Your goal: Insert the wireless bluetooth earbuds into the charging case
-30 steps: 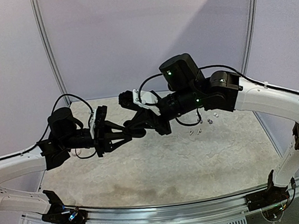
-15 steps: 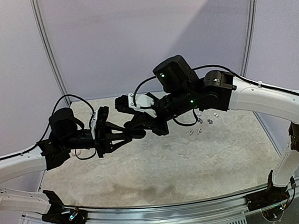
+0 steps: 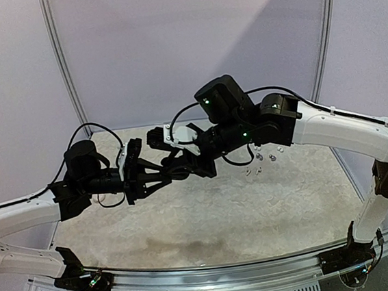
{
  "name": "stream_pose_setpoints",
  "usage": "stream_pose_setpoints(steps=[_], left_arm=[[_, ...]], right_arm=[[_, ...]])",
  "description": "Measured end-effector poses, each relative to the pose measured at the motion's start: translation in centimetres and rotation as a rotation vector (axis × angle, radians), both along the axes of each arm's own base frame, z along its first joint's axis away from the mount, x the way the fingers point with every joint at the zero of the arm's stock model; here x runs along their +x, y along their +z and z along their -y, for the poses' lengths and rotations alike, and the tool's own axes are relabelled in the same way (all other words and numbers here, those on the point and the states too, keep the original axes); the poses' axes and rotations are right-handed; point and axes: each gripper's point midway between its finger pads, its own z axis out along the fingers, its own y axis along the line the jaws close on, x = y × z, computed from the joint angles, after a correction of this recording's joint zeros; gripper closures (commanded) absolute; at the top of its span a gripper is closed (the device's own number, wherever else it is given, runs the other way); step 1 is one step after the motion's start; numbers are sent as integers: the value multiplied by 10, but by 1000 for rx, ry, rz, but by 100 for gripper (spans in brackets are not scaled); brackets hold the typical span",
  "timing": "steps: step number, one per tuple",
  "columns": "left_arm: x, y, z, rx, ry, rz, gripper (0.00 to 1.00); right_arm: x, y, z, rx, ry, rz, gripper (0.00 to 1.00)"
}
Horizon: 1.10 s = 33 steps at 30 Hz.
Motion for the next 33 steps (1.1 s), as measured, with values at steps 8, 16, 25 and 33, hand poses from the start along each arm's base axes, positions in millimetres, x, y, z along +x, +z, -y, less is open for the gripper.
stream_pose_setpoints(steps=[8,16,25,33], left_arm=[[1,2,0,-7,8,9,100],[1,4,0,-14,10,5,100],[1,6,-1,-6,6,90,100],[3,10,-3,2,31,176,100]], right_arm=[[-2,0,0,1,-5,-10,71],[-23,28,1,86,74,-70,70],[17,98,16,285,-220,-25,78],[55,3,-2,74,-392,-77,79]])
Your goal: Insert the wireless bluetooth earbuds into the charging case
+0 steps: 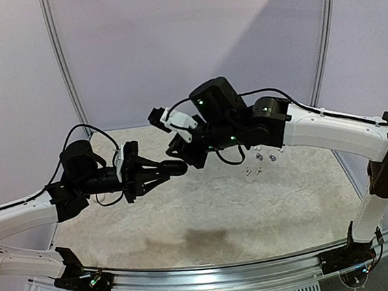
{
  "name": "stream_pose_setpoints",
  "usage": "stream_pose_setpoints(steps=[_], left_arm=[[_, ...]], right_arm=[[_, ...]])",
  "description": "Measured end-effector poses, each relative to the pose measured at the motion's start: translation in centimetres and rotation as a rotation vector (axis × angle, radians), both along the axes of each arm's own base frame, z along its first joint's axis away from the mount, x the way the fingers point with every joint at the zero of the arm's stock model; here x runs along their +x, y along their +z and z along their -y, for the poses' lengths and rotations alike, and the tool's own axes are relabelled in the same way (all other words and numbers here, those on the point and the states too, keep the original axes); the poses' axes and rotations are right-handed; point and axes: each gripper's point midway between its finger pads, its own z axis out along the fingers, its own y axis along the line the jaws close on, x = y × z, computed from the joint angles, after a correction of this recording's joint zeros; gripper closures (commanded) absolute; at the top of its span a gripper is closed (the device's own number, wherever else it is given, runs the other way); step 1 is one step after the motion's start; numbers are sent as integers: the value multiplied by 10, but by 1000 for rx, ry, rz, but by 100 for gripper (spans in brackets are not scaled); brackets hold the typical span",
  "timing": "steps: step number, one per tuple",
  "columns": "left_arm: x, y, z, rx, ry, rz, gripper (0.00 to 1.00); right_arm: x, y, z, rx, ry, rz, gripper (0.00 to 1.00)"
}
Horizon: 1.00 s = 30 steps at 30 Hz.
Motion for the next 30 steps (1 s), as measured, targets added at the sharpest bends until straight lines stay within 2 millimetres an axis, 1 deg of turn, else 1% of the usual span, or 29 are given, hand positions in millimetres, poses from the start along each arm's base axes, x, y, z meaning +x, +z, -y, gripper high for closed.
stream_pose_setpoints(steps=[2,4,5,8,9,11,12,13,15,18,23,25,28,29,30], left_arm=[[2,-1,-1,4,12,0,100],[2,-3,-1,11,14,-5,100],[2,-3,-1,13,17,-6,100],[4,-4,-1,16,26,-6,100],[4,-4,-1,16,28,-6,100],[4,-4,-1,16,28,-6,100],[4,-4,-1,16,27,-7,100],[4,-4,-1,15,26,-10,100],[3,-4,-1,14,25,-17,100],[3,-4,-1,11,22,-30,100],[1,-4,0,4,13,-60,100],[0,-3,0,0,8,-76,100],[-1,-2,0,-5,5,-90,100],[-2,-2,0,-7,4,-95,100],[-2,-1,0,-8,3,-96,100]], right_arm=[[-7,-12,2,-26,21,-13,79],[-14,-15,7,-36,37,-15,78],[-17,-14,11,-36,42,-12,77],[-19,-3,23,-22,30,12,65],[-18,4,28,-18,14,33,58],[-14,16,36,-4,-17,62,41],[-13,21,40,1,-28,76,35],[-13,24,44,6,-29,81,32],[-16,26,51,13,-3,77,30],[-28,20,54,14,79,47,33],[-45,10,43,11,205,7,50],[-50,1,38,1,242,-13,55],[-53,-15,30,-24,280,-44,61],[-53,-20,28,-32,287,-54,66],[-54,-24,26,-38,294,-61,73]])
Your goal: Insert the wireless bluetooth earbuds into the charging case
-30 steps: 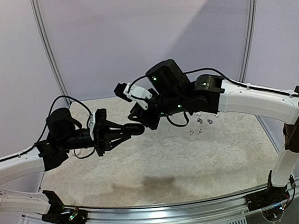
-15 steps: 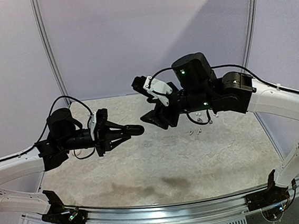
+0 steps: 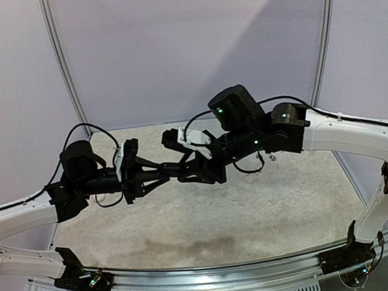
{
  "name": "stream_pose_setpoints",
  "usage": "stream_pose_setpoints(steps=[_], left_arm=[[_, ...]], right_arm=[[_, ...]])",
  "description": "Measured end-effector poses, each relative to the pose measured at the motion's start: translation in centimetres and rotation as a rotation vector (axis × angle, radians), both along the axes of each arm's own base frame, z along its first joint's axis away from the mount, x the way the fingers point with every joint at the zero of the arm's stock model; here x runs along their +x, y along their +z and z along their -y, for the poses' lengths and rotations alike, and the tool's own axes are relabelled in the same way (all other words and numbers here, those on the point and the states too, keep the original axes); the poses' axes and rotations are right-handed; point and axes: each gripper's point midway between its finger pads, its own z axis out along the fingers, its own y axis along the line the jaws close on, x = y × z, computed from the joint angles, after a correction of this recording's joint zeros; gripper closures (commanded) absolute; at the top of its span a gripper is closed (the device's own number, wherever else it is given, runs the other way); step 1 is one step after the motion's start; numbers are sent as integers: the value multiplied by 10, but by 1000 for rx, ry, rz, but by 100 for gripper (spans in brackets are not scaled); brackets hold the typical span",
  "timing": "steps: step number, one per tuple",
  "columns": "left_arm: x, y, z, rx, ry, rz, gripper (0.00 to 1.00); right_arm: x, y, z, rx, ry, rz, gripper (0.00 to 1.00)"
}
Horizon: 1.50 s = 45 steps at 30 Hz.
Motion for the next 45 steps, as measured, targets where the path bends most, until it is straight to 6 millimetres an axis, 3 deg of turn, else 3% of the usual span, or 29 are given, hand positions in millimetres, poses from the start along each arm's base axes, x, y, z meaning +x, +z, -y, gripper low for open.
stream_pose_setpoints(steps=[6,8,9,12,13,18,22,26,30,32,39,42,45], left_arm=[[-2,-1,0,-1,-11,-21,100],[-3,1,0,-4,-12,-20,100],[-3,1,-1,-5,-12,-21,87],[-4,1,-2,-9,-7,-22,11],[-3,0,-2,-9,6,-17,2],[9,-4,-9,-3,98,-12,1],[18,-6,-16,-1,174,-5,1],[27,-14,-22,12,239,-13,1],[31,-21,-25,25,275,-24,1],[32,-23,-26,27,285,-25,1],[33,-21,-28,21,296,-27,1],[33,-21,-29,19,297,-26,1],[33,-21,-29,19,297,-25,1]], right_arm=[[-3,-10,-4,-17,28,-19,96],[-4,-9,-5,-14,34,-23,100],[-4,-9,-5,-12,36,-24,100],[-4,-8,-4,-7,38,-35,100],[-4,-8,-4,-5,40,-44,100],[9,-12,8,-14,-8,-142,100],[34,-43,37,-69,-110,-309,100],[43,-113,64,-231,-206,-551,100],[21,-188,79,-439,-222,-783,100],[9,-210,86,-508,-217,-870,100],[-14,-241,104,-626,-200,-1052,98],[-18,-253,108,-655,-200,-1118,86],[-16,-252,108,-649,-193,-1135,66]])
